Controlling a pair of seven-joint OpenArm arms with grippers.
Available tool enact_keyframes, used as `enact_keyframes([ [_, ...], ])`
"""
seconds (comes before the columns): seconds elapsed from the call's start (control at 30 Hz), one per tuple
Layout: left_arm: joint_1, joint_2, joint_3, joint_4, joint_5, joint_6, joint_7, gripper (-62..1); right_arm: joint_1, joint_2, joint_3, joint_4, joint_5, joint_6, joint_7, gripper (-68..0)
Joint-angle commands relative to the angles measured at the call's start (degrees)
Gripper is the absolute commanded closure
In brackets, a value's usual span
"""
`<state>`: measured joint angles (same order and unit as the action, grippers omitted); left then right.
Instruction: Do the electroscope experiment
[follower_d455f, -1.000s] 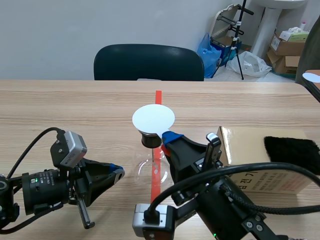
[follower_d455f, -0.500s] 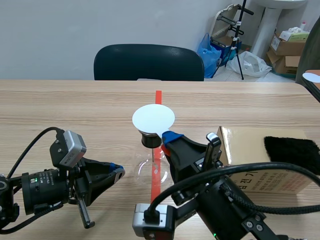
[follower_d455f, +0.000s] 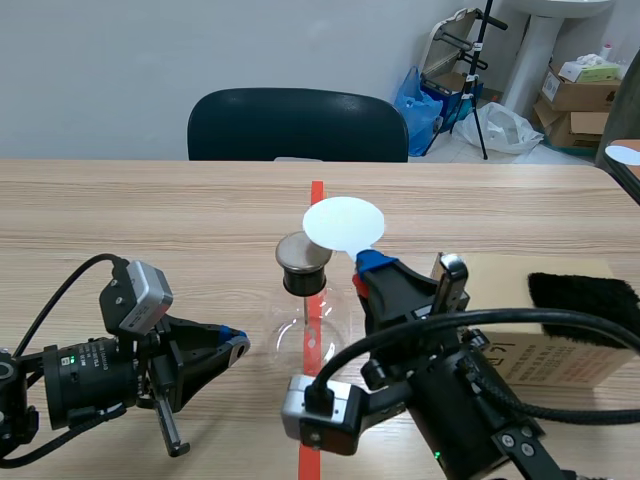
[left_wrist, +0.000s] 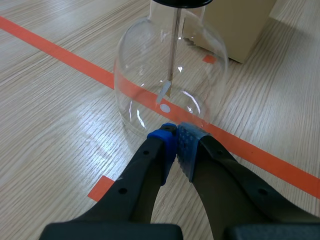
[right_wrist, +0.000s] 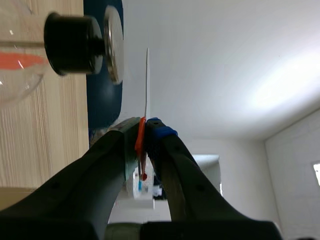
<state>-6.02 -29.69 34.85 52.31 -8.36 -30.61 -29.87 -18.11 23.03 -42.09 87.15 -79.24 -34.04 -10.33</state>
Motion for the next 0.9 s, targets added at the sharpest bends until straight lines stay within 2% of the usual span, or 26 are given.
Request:
enact_keyframes([
  [0.0, 0.0, 0.2, 0.0, 0.9, -0.4, -0.2, -0.8, -3.2, 0.7, 0.3, 0.4, 0.9, 0.0, -0.6, -1.9, -0.9],
  [0.5, 0.0, 0.2, 0.0, 0.9, -0.4, -0.2, -0.8, -3.2, 0.7, 0.3, 0.4, 0.9, 0.0, -0.6, -20.2, -0.9],
  [0.67, 0.0, 0.2, 0.0, 0.9, -0.4, -0.2, -0.8, -3.2, 0.7, 0.3, 0.4, 0.9, 0.0, -0.6, -23.2, -0.9],
  [0.87, 0.0, 0.2, 0.0, 0.9, -0.4, -0.2, -0.8, -3.1, 0.7, 0.3, 0.4, 0.9, 0.0, -0.6, -24.5, -0.9],
])
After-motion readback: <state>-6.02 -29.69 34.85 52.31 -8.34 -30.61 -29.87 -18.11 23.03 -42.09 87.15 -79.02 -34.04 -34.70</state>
